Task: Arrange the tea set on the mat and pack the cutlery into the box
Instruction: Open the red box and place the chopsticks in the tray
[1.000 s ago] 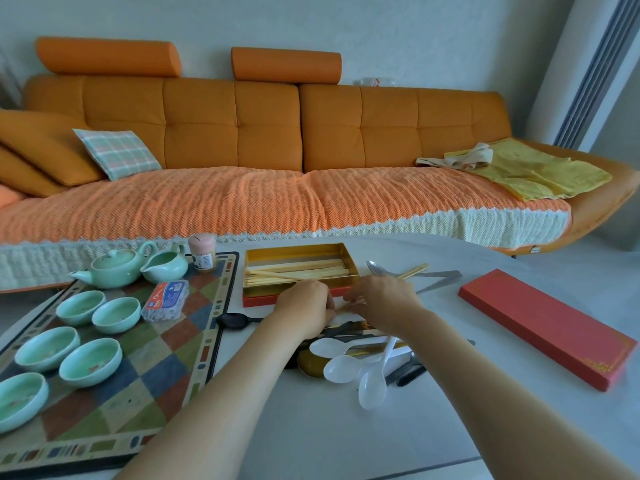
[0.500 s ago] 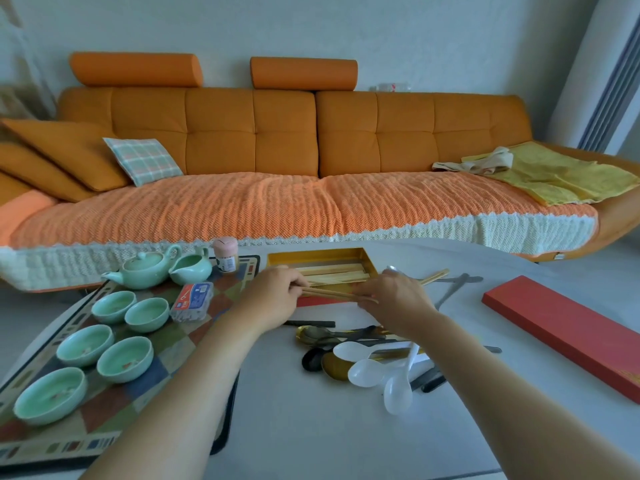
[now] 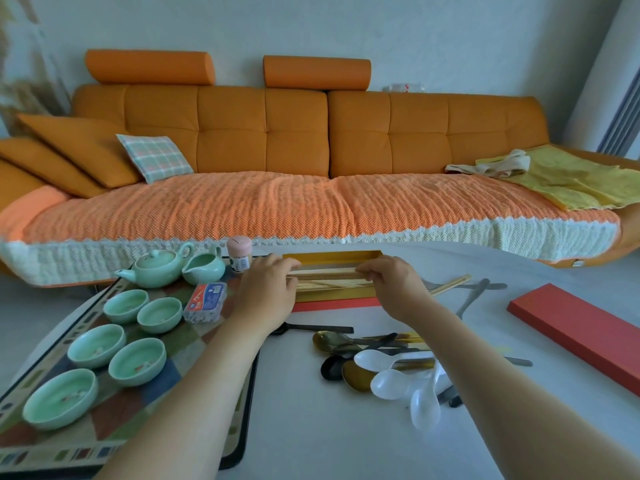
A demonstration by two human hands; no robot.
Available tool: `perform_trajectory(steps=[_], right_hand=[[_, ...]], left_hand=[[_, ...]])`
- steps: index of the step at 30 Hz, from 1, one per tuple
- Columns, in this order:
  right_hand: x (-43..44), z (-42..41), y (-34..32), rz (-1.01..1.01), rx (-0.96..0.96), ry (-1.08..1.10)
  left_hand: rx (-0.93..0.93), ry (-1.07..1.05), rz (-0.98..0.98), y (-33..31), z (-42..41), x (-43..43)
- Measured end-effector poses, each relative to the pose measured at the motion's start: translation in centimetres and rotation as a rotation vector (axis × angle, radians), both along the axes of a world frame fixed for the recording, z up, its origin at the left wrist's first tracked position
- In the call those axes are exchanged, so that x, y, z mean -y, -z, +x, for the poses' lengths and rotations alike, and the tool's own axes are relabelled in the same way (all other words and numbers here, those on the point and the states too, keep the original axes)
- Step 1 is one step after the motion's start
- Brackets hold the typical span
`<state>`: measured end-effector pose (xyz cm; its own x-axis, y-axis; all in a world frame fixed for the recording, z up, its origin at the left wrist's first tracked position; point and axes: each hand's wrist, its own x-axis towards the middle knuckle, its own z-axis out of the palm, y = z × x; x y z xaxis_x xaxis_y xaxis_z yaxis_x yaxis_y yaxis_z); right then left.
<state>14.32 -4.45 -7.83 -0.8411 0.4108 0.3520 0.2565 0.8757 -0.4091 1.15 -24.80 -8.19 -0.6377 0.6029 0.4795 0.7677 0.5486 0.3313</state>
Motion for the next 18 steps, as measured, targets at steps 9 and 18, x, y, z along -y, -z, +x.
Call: perform_trajectory(steps=[9,18], right_hand=[[0.0,-1.5,0.4,-0.024,0.025,0.002],[1.6,-0.1,0.0,0.176,0.233,-0.096]], left_hand=[[-0.047,0.14,-0.336,1.1,0.0,-1.1],[-0.04,0.19,-0.322,1.0,0.0,-1.6]])
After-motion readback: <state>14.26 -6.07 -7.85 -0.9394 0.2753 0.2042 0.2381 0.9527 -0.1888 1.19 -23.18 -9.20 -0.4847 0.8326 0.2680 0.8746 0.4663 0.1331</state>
